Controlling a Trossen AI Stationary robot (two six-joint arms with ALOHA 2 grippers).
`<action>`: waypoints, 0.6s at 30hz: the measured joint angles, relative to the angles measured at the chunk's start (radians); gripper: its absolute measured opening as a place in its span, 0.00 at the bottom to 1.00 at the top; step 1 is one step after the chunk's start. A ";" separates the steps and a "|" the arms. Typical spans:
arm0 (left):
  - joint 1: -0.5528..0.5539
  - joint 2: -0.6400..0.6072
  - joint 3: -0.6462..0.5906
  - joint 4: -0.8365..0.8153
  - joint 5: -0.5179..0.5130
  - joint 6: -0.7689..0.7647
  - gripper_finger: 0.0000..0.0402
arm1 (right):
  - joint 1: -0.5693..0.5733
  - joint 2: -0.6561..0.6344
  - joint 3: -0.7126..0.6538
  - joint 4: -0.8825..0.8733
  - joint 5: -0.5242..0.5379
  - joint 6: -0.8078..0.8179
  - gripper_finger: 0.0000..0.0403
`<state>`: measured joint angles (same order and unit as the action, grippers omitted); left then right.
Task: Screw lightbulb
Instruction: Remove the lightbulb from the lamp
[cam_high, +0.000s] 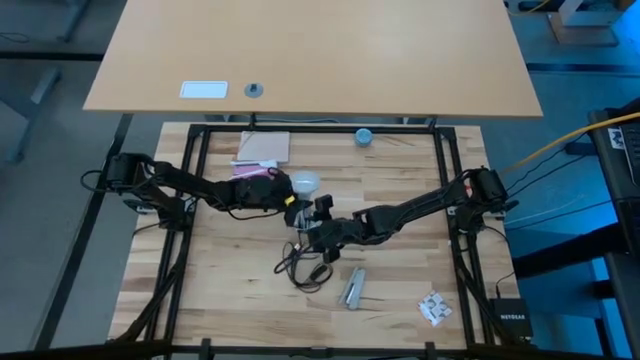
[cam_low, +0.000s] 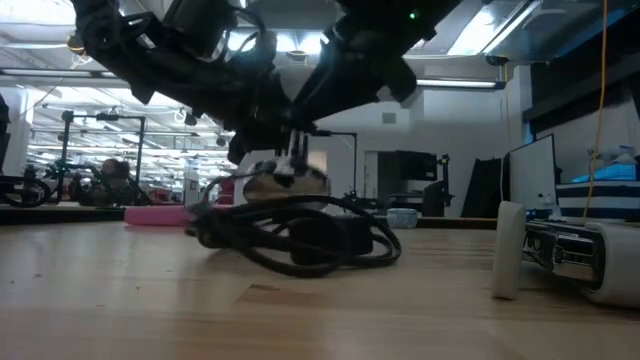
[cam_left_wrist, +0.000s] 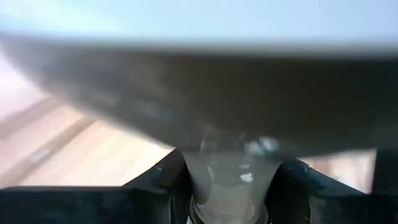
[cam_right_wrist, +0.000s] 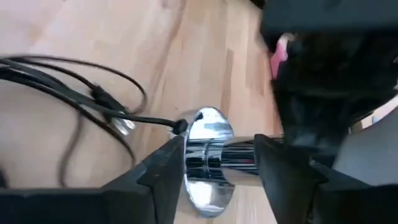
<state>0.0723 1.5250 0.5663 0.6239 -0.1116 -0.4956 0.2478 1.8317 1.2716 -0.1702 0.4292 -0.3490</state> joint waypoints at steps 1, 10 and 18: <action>0.000 0.001 -0.001 0.000 0.000 0.032 0.37 | 0.000 0.000 0.007 -0.020 0.000 0.000 0.50; 0.000 0.000 0.000 0.037 -0.004 0.323 0.37 | 0.001 0.000 0.069 -0.362 -0.028 0.198 0.46; -0.024 -0.001 0.000 0.125 -0.004 0.381 0.37 | 0.000 0.001 -0.003 -0.285 -0.017 0.287 0.41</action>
<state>0.0482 1.5242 0.5659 0.7494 -0.1158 -0.1148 0.2481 1.8327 1.2687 -0.4549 0.4119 -0.0625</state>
